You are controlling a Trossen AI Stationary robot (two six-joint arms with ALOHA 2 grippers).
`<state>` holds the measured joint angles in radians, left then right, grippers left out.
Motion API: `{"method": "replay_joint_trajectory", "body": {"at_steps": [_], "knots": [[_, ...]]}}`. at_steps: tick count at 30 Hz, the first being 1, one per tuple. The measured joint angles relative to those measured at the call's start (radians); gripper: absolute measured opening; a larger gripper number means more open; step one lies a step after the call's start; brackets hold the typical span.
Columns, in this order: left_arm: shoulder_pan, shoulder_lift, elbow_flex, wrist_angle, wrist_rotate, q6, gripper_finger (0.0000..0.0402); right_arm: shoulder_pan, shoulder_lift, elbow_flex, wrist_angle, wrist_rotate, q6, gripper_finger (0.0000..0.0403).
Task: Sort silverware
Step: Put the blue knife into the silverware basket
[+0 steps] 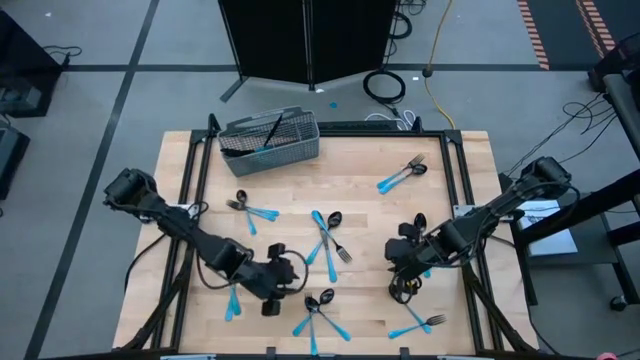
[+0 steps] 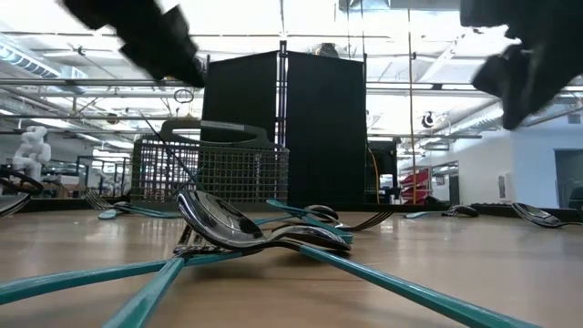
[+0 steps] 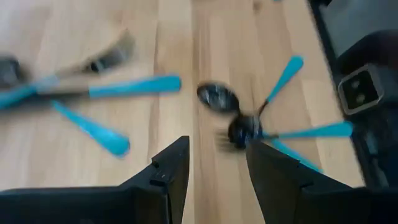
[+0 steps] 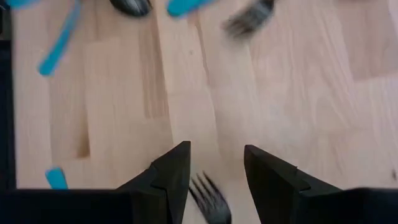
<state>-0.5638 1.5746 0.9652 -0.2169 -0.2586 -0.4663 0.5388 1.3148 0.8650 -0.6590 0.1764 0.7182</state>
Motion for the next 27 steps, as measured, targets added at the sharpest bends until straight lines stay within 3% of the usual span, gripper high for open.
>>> {"method": "replay_joint_trajectory", "body": {"at_steps": [9,17,23,27], "knots": [[-0.073,0.014,-0.035,0.003,-0.038,-0.139,0.0155,0.091,0.005,0.000,-0.069,-0.002,0.104,0.0144],[-0.079,0.020,-0.035,-0.010,-0.047,-0.119,0.0155,0.149,0.050,0.000,-0.063,-0.026,-0.002,0.0144],[0.016,0.045,-0.035,0.111,-0.124,-0.237,0.0155,0.143,0.103,-0.001,-0.007,0.019,0.078,0.0144],[0.100,0.090,-0.026,0.185,0.004,-0.249,0.0155,0.134,0.128,-0.001,0.037,0.059,0.109,0.0144]]}}
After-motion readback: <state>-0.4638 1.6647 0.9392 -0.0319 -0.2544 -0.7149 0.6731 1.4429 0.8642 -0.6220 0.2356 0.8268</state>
